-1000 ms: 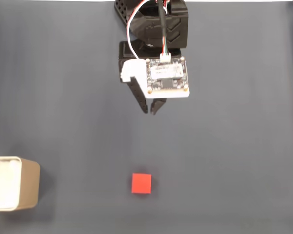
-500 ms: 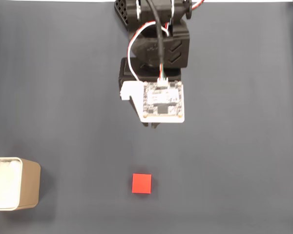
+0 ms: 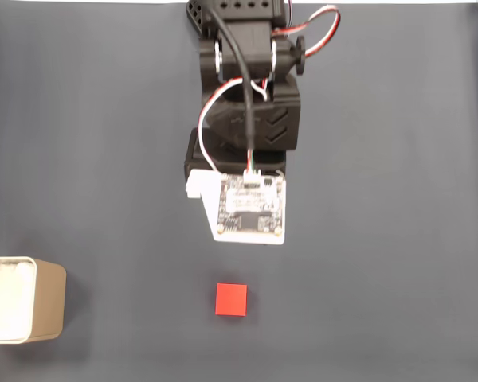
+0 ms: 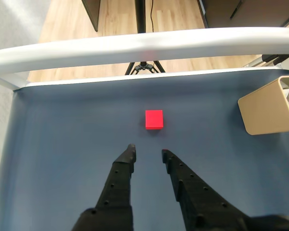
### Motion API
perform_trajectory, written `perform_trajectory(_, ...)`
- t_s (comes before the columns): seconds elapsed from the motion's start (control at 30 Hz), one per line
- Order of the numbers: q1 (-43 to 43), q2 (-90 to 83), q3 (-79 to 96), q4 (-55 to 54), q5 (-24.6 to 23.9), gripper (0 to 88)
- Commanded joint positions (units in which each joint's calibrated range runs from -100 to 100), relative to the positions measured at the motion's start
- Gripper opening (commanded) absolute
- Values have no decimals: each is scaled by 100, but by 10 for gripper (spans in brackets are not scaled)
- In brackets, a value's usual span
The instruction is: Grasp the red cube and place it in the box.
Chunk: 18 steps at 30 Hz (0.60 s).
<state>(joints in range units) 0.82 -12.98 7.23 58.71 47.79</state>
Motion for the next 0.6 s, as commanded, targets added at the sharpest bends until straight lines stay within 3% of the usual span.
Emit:
perform_trajectory(0.0, 117, 76, -313, -215, 20, 156)
perform_trajectory(0.57, 281, 960, -313, -888, 103, 235)
